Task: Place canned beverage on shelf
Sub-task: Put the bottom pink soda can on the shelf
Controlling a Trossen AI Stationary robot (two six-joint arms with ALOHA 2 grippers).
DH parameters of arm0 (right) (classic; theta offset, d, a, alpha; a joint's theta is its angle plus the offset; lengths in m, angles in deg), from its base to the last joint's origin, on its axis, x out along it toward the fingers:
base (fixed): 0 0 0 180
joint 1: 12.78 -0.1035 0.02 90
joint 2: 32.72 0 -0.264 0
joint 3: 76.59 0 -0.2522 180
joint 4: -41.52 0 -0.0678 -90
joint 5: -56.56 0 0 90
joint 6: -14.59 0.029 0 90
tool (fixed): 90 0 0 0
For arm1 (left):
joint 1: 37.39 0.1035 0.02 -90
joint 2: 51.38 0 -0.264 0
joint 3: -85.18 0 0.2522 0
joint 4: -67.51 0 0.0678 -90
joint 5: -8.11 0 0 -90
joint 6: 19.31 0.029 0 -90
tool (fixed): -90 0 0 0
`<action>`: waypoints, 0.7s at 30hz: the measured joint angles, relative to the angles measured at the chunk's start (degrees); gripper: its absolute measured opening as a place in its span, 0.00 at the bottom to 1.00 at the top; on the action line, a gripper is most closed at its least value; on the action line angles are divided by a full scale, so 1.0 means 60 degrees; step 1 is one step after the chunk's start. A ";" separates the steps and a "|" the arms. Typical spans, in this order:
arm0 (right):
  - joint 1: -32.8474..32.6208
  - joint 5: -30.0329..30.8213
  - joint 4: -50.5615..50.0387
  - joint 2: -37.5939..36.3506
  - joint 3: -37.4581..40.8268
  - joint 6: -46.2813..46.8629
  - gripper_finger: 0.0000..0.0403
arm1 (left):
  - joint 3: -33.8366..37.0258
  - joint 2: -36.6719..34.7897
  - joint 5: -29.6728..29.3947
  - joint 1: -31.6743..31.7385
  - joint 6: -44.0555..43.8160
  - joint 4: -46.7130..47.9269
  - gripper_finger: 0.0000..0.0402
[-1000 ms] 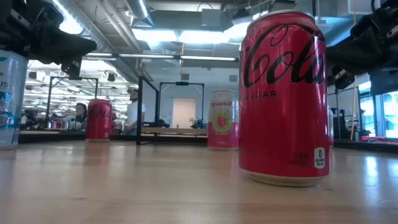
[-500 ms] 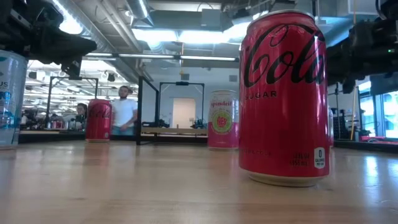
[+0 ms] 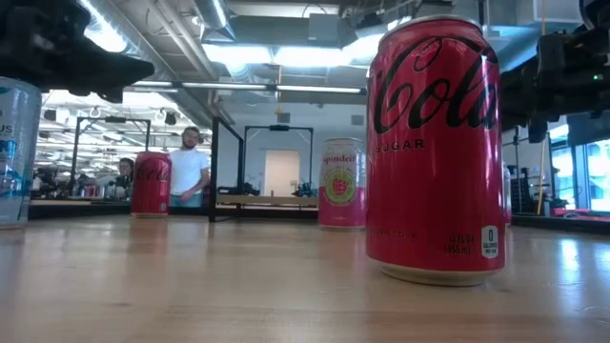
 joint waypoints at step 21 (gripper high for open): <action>0.0000 -0.0666 0.0957 0.0000 0.0000 0.0595 0.01 | 0.0000 0.0004 -0.0706 0.0015 -0.2020 -0.3513 0.03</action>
